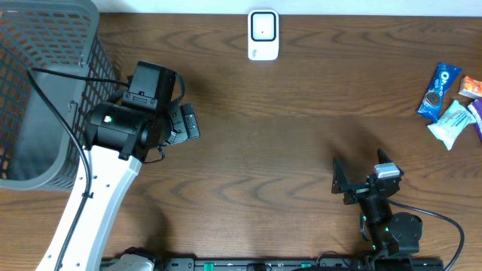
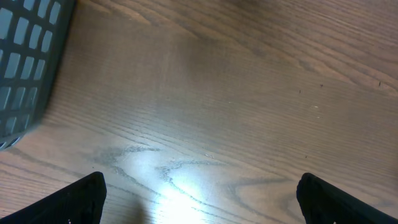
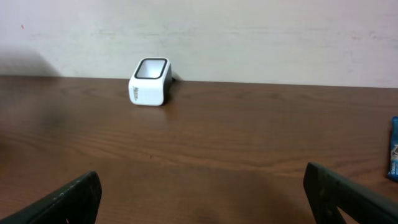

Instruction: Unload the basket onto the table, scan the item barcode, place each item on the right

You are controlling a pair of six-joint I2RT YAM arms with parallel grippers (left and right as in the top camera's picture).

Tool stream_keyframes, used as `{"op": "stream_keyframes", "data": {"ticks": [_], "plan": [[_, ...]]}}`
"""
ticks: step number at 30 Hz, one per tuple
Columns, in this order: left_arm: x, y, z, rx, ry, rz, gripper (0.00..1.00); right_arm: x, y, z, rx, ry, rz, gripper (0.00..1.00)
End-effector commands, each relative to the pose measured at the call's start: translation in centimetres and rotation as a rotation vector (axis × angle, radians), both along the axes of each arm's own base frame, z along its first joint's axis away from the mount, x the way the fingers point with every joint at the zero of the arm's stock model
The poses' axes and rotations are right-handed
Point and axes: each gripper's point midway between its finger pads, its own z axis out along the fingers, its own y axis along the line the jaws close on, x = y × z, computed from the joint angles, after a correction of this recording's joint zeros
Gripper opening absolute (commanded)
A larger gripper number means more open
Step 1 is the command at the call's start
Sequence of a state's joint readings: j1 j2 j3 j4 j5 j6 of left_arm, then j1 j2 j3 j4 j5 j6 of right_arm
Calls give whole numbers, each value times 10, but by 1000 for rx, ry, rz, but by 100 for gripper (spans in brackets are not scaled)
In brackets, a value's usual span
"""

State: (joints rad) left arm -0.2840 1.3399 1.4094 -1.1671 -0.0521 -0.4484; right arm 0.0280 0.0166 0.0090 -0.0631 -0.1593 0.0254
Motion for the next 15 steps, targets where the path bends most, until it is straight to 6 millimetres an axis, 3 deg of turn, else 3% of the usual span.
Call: {"op": "stream_keyframes", "data": {"ticks": [1,15], "plan": [[1,3,-2,10,4,17,98,0,-5,-1,-8,-2,-24,99],[1,3,-2,10,4,17,98,0,-1,1,-6,-10,2,99]]}}
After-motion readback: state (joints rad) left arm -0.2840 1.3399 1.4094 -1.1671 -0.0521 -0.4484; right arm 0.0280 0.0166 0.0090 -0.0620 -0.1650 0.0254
